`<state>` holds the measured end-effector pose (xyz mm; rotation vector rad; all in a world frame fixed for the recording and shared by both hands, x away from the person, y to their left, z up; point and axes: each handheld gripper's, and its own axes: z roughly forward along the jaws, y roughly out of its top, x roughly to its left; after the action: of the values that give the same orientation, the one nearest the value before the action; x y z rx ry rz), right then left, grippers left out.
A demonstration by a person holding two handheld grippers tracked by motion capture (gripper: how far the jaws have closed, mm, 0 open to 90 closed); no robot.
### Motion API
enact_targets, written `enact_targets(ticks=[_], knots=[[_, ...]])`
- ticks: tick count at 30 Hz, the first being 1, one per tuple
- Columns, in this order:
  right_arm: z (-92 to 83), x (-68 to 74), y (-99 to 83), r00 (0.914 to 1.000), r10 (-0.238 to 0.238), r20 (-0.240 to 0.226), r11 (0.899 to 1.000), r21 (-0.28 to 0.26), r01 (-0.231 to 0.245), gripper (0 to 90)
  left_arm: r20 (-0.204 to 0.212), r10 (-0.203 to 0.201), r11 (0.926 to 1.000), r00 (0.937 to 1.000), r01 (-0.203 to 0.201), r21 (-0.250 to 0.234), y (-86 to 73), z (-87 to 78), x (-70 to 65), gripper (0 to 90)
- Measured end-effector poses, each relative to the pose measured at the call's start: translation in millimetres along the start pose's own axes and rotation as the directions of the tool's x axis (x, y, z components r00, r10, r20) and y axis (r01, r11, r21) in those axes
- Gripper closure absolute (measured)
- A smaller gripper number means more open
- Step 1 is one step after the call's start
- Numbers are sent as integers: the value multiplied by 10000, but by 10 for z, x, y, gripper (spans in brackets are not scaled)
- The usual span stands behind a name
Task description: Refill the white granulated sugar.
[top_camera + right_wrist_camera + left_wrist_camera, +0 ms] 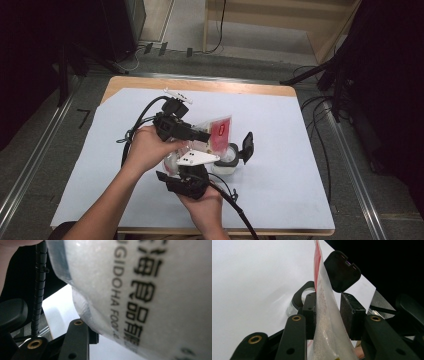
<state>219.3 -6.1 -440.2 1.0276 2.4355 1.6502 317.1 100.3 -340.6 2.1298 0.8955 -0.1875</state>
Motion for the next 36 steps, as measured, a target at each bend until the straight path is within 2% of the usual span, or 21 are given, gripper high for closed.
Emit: enact_targets(ticks=[36], knots=[[-5, 4, 1, 10000, -25, 43, 10000, -1, 25, 632, -104, 39, 10000, 9999, -38, 53, 4, -2, -15, 677]])
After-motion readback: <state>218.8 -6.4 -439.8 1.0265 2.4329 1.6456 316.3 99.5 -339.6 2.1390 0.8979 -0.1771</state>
